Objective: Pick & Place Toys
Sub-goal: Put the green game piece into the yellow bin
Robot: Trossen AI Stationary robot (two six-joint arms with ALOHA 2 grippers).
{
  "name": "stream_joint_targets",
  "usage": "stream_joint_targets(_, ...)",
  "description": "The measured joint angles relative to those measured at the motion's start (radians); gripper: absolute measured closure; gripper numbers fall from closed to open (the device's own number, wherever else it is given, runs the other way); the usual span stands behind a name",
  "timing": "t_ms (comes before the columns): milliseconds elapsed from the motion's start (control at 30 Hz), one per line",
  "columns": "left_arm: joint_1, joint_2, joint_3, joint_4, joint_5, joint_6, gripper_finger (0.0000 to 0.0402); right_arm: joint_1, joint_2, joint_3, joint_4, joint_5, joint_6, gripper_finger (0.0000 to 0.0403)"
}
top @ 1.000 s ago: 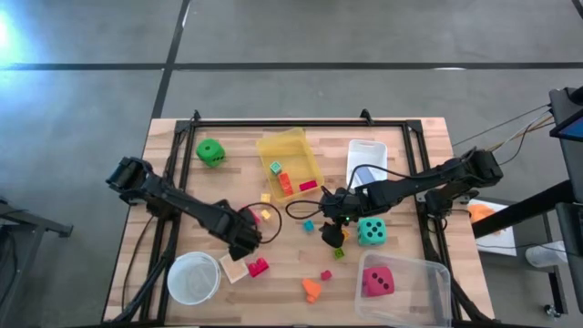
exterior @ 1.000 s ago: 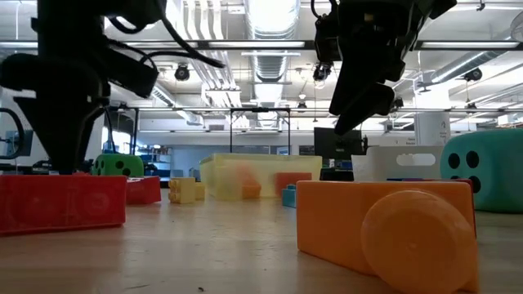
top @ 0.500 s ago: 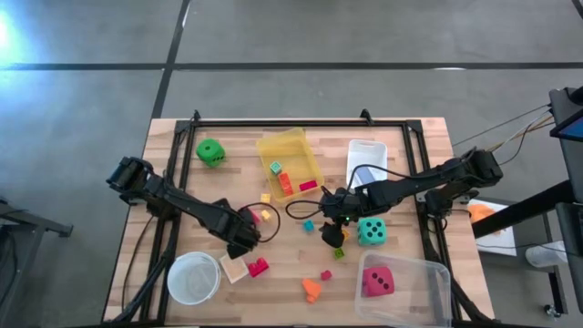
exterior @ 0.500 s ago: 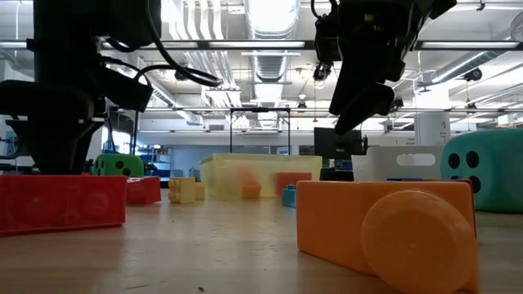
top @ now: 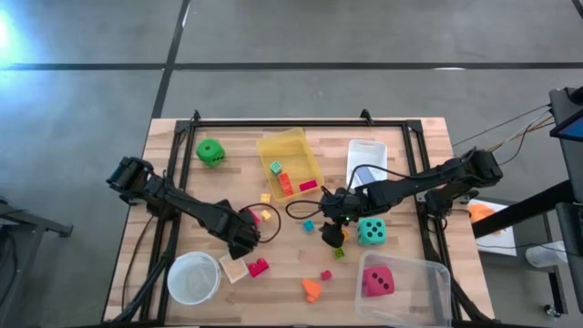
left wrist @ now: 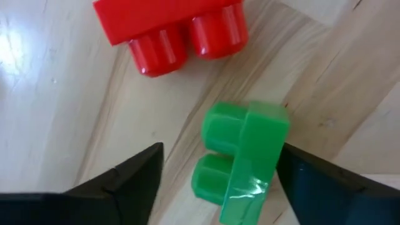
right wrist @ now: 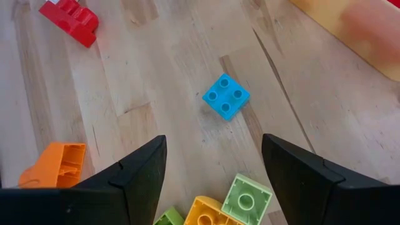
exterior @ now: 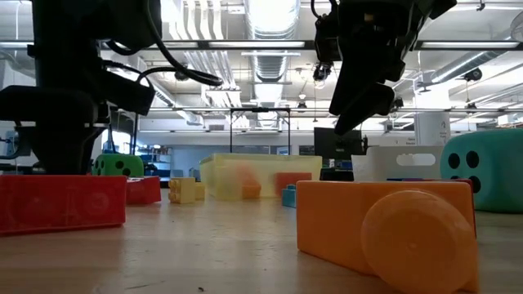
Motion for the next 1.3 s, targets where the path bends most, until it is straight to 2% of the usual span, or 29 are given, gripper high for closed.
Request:
stream_joint_targets(367, 0.001, -0.001, -0.054, 0.059, 0.001, -0.008, 0.0246, 0.000, 0.000, 0.000, 0.000, 0.000, 0.000, 0.0148)
stream_joint_targets(800, 0.002, -0.006, -0.066, 0.072, 0.012, -0.008, 0.0270, 0.000, 0.000, 0.000, 0.000, 0.000, 0.000, 0.0148)
stream_joint_targets(1033, 0.003, -0.008, -0.032, 0.050, 0.026, -0.020, 0.0324, 0.000, 0.000, 0.000, 0.000, 0.000, 0.000, 0.0148)
stream_joint_targets(1200, 0.001, -0.004, -0.008, 0.057, 0.053, -0.005, 0.0383, 0.000, 0.000, 0.000, 0.000, 0.000, 0.000, 0.0148)
stream_joint_targets(1300, 0.002, -0.004, -0.006, 0.055, 0.044, -0.004, 0.0391, 0.000, 0.000, 0.000, 0.000, 0.000, 0.000, 0.0148)
